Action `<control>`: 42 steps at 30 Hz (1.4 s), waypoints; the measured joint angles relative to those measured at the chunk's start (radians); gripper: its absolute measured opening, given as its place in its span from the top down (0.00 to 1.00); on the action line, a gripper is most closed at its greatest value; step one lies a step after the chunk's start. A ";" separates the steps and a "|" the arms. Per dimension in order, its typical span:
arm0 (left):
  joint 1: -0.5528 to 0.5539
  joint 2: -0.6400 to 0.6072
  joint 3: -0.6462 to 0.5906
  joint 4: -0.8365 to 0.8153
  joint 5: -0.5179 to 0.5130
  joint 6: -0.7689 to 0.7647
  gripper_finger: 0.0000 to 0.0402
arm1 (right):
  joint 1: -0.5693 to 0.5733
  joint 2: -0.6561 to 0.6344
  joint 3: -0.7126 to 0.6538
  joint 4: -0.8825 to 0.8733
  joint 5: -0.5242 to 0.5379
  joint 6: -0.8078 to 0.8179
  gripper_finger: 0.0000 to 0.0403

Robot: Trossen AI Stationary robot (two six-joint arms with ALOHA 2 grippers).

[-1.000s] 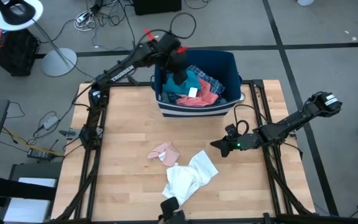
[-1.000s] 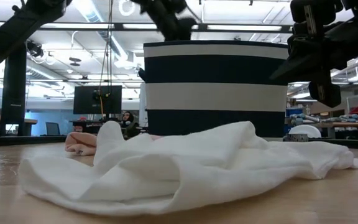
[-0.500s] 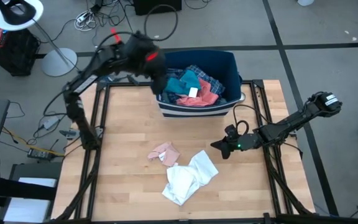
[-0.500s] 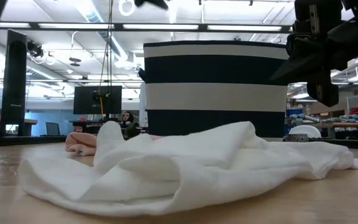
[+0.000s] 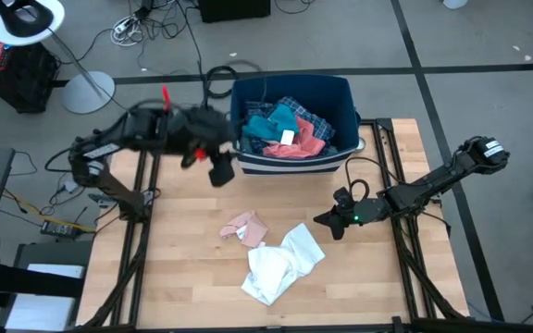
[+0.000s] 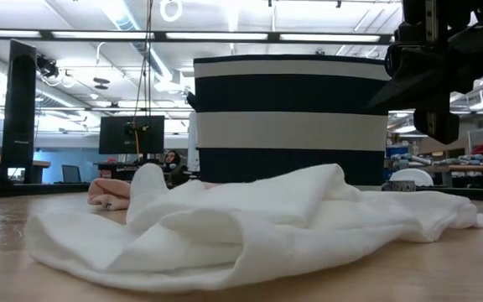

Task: Sort clothes
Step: Put the light pink socks into the blue bin

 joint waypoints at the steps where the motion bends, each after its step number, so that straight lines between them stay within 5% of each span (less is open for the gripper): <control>1: -0.021 -0.025 -0.063 0.035 -0.006 -0.024 0.53 | 0.000 0.000 0.000 0.000 -0.005 0.000 0.98; 14: -0.244 -0.277 -0.881 0.598 -0.056 -0.336 0.53 | 0.002 0.000 0.000 0.000 -0.052 -0.001 0.98; 31: -0.270 -0.281 -1.448 1.095 -0.005 -0.512 0.53 | 0.002 0.000 0.000 0.008 -0.074 0.054 0.98; 42: -0.269 -0.281 -1.620 1.284 0.005 -0.342 0.53 | 0.001 0.000 0.000 0.008 -0.074 0.084 0.98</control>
